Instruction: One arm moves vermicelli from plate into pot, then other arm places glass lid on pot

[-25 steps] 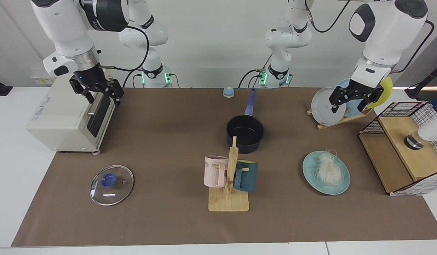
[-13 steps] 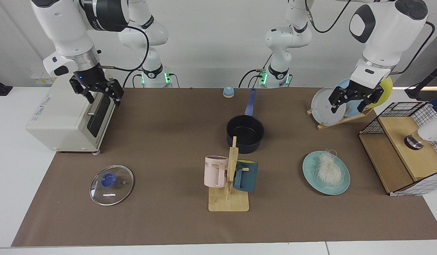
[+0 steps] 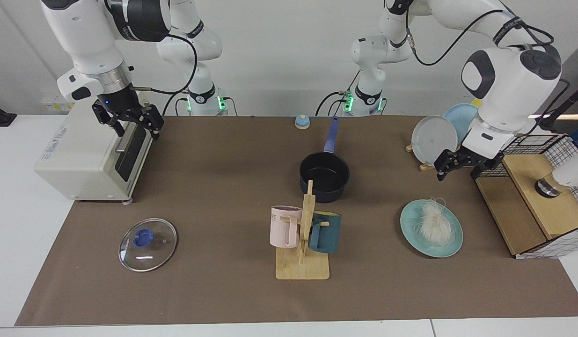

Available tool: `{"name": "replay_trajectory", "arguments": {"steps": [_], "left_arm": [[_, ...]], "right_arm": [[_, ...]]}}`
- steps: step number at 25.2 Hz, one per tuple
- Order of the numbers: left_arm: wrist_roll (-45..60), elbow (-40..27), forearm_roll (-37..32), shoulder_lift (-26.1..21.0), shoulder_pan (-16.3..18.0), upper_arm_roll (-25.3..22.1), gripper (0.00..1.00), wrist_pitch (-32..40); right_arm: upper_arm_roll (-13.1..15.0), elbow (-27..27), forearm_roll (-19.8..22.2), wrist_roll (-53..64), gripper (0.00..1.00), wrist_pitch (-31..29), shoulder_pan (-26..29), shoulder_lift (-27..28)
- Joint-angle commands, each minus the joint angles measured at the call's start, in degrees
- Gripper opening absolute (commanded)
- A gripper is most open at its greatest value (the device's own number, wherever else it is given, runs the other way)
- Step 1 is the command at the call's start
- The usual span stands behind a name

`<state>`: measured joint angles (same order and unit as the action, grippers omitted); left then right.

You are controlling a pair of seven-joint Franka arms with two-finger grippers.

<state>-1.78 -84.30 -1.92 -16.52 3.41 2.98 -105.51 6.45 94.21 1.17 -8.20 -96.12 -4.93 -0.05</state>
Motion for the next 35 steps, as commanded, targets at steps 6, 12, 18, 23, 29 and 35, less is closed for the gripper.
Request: {"name": "replay_trajectory", "arguments": {"steps": [6,12,18,23,29,35], "left_arm": [[-1.6,-2.2,1.1,-8.0,1.4,-0.1,1.0,-12.7],[-1.6,-4.9,1.1,-11.2,1.7,-0.1,1.0,-17.3],[-0.3,-11.7,1.3,-11.3,1.9,-0.1,1.0,-23.9],[1.4,-13.2,1.1,-11.6,1.7,-0.1,0.97,-26.0],[1.1,-13.2,1.1,-13.4,1.9,-0.1,0.85,-26.2],[0.0,-13.1,1.1,-14.6,2.8,-0.1,0.0,-26.9]], "right_arm": [[-0.3,-0.7,0.3,-0.6,1.0,0.8,0.3,0.4],[-0.3,-0.7,0.2,-0.7,1.0,0.8,0.3,0.4],[-0.3,-0.7,0.2,-0.6,1.0,0.9,0.3,0.4],[-0.3,-0.7,0.2,-0.6,1.0,0.9,0.3,0.4],[-0.3,-0.7,0.1,-0.6,1.0,0.9,0.3,0.4],[-0.3,-0.7,0.1,-0.8,1.0,0.9,0.3,0.4]]}}
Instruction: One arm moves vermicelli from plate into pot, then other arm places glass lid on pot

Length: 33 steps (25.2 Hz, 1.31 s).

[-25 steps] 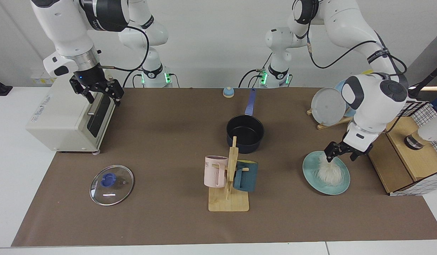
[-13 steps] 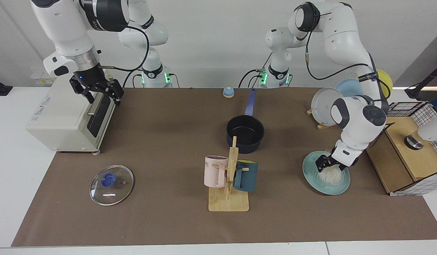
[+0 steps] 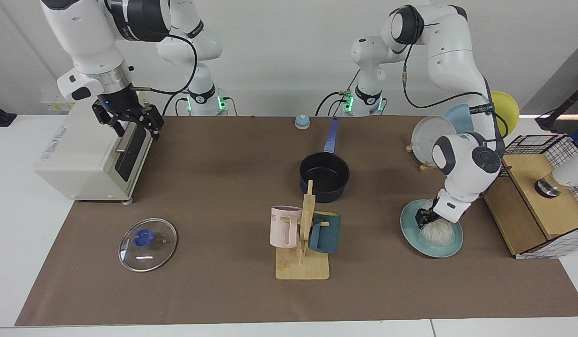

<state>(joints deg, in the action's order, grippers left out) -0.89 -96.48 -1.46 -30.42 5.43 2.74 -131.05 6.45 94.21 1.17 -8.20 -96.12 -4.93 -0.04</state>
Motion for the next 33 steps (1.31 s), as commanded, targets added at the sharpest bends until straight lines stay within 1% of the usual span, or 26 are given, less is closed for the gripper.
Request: {"name": "replay_trajectory", "arguments": {"steps": [1,4,7,11,14,21,24,26,28,29,31,33], "left_arm": [[-0.9,-0.6,0.7,-0.7,0.8,0.2,0.0,-1.0],[-0.9,-0.1,0.7,-0.3,0.8,0.3,0.0,0.1],[-0.8,2.2,0.4,0.3,0.6,0.6,0.0,3.7],[-1.0,4.6,-0.2,2.1,0.1,0.7,0.0,8.2],[-1.0,5.1,-0.2,4.7,-0.2,0.8,0.0,11.0],[-0.3,5.0,0.0,13.8,-0.6,3.6,0.0,22.1],[1.8,3.1,0.6,18.4,-1.2,5.9,0.0,28.3],[6.0,0.6,1.0,21.4,-2.2,8.6,0.0,29.9],[12.6,-3.5,1.5,24.4,-4.0,11.7,0.0,29.2],[15.6,-5.5,1.5,25.7,-5.2,12.9,0.0,27.7],[19.9,-8.9,1.5,27.5,-7.3,14.2,0.0,24.9],[22.2,-10.2,1.5,28.4,-9.2,14.6,0.0,24.1]], "right_arm": [[-0.3,-0.7,0.1,-0.8,1.0,0.9,0.3,0.3],[-0.3,-0.7,0.0,-0.9,1.0,0.9,0.3,0.4],[-0.3,-0.7,0.0,-0.9,1.0,0.9,0.3,0.3],[-0.3,-0.7,0.0,-0.8,1.0,0.9,0.3,0.3],[-0.3,-0.7,0.0,-0.9,1.0,0.9,0.3,0.3],[-0.3,-0.7,0.0,-0.8,1.0,1.0,0.4,0.3],[-0.3,-0.7,0.0,-0.8,1.0,1.0,0.4,0.3],[-0.3,-0.7,0.0,-0.8,1.0,1.0,0.4,0.4],[-0.3,-0.7,0.0,-0.7,1.0,1.0,0.4,0.3],[-0.3,-0.7,0.0,-0.6,1.0,1.0,0.4,0.3],[-0.3,-0.7,0.0,-0.5,1.0,1.0,0.5,0.4],[-0.3,-0.7,0.0,-0.5,1.0,1.0,0.6,0.3]]}}
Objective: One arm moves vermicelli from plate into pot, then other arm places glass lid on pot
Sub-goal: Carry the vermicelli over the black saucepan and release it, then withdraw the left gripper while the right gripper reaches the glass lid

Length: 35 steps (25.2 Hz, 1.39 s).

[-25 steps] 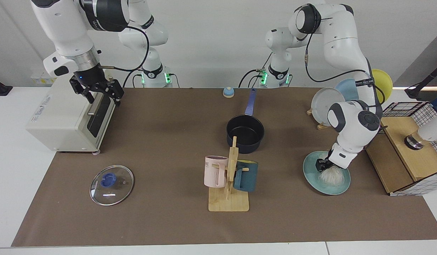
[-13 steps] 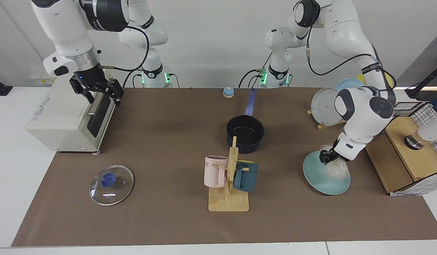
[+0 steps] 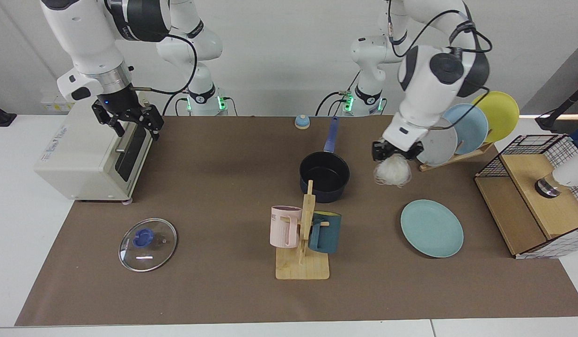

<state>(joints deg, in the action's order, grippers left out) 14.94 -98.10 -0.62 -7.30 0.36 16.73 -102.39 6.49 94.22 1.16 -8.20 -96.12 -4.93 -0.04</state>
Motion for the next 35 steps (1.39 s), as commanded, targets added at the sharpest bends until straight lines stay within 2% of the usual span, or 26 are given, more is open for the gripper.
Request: {"name": "replay_trajectory", "arguments": {"steps": [1,5,13,23,27,32,33,34,35], "left_arm": [[7.1,-9.0,0.8,5.6,-5.2,0.8,0.0,-4.8],[11.9,-12.7,2.0,5.7,-9.9,1.2,0.0,-9.4],[16.3,-23.9,2.0,6.1,-15.0,1.3,0.0,-23.4],[15.9,-24.1,0.7,0.4,-14.5,1.1,0.0,-31.0],[17.0,-23.9,-2.1,-2.2,-14.4,1.1,0.0,-33.3],[16.2,-23.7,-4.4,-2.8,-13.9,0.5,0.0,-34.0],[16.2,-23.6,-4.6,-2.9,-13.3,0.5,0.24,-33.9],[16.2,-23.6,-4.6,-2.9,-12.9,0.5,0.92,-33.9],[16.3,-23.5,-4.7,-2.8,-12.8,0.5,0.98,-33.9]], "right_arm": [[-0.3,-0.7,0.0,-0.5,1.0,1.0,0.6,0.4],[-0.3,-0.7,0.0,-0.4,1.0,1.0,0.8,0.4],[-0.3,-0.7,0.0,-0.4,1.0,0.9,0.9,0.4],[-0.3,-0.7,0.0,-0.3,1.0,1.0,0.9,0.4],[-0.3,-0.7,0.0,-0.3,1.0,0.9,0.9,0.4],[-0.3,-0.7,0.0,-0.2,1.0,0.9,1.0,0.4],[-0.3,-0.7,0.0,-0.2,1.0,0.9,1.0,0.4],[-0.3,-0.8,0.2,-0.2,1.0,0.9,1.0,0.4],[-0.3,-1.0,0.6,-0.2,1.0,0.8,1.0,0.5]]}}
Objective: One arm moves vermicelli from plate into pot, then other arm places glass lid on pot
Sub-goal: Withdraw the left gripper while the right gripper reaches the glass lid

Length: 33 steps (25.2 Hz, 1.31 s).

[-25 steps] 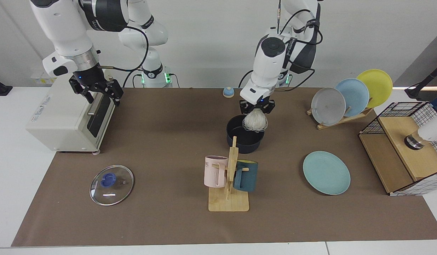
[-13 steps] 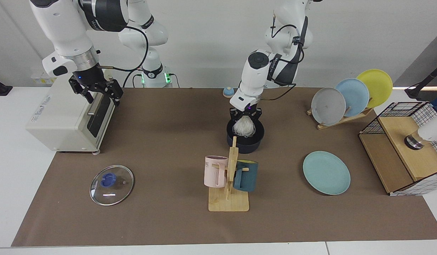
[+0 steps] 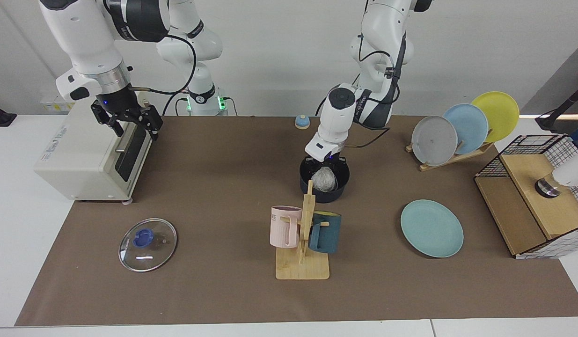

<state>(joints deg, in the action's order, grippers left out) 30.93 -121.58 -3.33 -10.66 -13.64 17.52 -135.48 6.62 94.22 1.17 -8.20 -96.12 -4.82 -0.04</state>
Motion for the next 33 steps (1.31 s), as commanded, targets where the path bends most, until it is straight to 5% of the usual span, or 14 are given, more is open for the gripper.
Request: {"name": "replay_trajectory", "arguments": {"steps": [1,9,20,29,33], "left_arm": [[0.4,0.1,-2.0,0.6,1.2,-0.3,1.0,-0.7],[-3.5,8.0,-2.2,3.2,5.3,-0.5,1.0,10.1],[-20.5,20.7,-2.1,5.8,16.0,-0.8,1.0,27.4],[-26.2,28.3,-1.7,7.2,23.7,-0.5,1.0,37.2],[-27.4,28.3,-1.6,8.8,24.5,-0.8,1.0,37.6]], "right_arm": [[-0.5,-1.1,0.7,-0.1,1.0,0.7,0.9,0.6],[-0.6,-5.9,1.2,0.3,1.0,1.0,0.2,4.3],[-0.4,-21.0,1.1,5.8,1.0,-2.3,1.6,21.0],[-0.4,-20.6,0.4,9.8,1.0,-13.2,3.8,28.9],[-0.4,-20.5,0.3,10.0,0.99,-16.6,4.4,32.7]]}}
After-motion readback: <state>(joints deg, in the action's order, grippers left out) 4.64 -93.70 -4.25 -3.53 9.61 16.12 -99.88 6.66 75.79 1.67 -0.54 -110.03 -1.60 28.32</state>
